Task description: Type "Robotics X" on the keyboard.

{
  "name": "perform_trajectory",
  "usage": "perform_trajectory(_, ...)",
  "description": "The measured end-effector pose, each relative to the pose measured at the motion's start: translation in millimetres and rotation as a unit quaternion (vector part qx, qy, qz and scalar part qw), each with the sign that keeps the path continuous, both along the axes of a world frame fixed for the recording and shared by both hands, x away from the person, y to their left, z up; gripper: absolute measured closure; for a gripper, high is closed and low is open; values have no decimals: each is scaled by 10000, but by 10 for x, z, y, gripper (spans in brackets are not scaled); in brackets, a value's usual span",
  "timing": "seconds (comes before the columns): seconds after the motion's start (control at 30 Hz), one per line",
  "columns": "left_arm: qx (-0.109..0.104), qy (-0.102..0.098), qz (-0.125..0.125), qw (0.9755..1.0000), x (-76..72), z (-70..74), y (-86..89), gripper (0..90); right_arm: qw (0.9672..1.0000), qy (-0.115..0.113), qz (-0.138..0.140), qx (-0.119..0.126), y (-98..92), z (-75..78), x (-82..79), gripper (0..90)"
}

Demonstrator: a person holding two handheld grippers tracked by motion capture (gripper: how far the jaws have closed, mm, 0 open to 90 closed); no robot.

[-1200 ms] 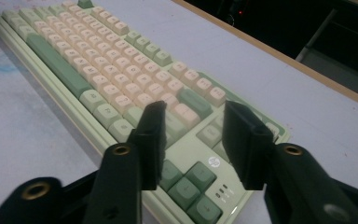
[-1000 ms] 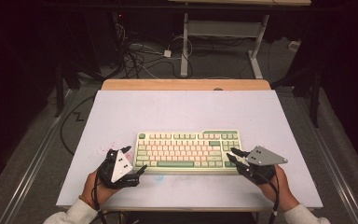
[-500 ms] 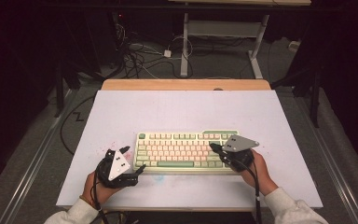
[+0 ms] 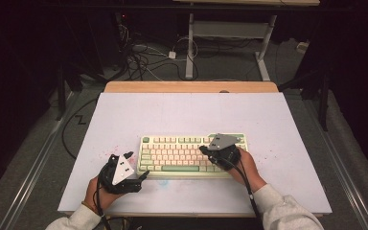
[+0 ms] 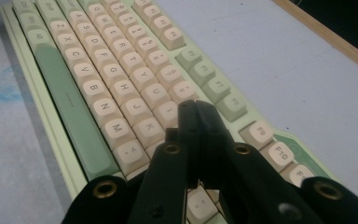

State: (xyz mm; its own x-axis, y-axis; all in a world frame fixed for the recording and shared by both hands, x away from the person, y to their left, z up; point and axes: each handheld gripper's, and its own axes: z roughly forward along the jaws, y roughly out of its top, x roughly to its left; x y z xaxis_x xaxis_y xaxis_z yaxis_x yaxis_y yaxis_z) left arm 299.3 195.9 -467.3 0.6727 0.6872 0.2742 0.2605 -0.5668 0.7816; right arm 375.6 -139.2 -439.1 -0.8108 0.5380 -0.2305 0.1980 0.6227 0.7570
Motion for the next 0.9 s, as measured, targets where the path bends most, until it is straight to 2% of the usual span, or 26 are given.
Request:
perform_trajectory(0.47,64,111,-67,9999,14,-24,-26,184,9992,125,51,-373,314,-71,125,900)
perform_trajectory(0.7,28,141,-117,9998,4,-22,-18,184,9979,141,38,-627,405,-117,167,900)
perform_trajectory(0.77,21,156,-110,9998,5,-24,-10,184,9967,173,52,-789,421,-128,167,900)
perform_trajectory(0.9,19,172,-98,9998,11,-21,2,184,9961,181,77,-860,435,-110,150,900)
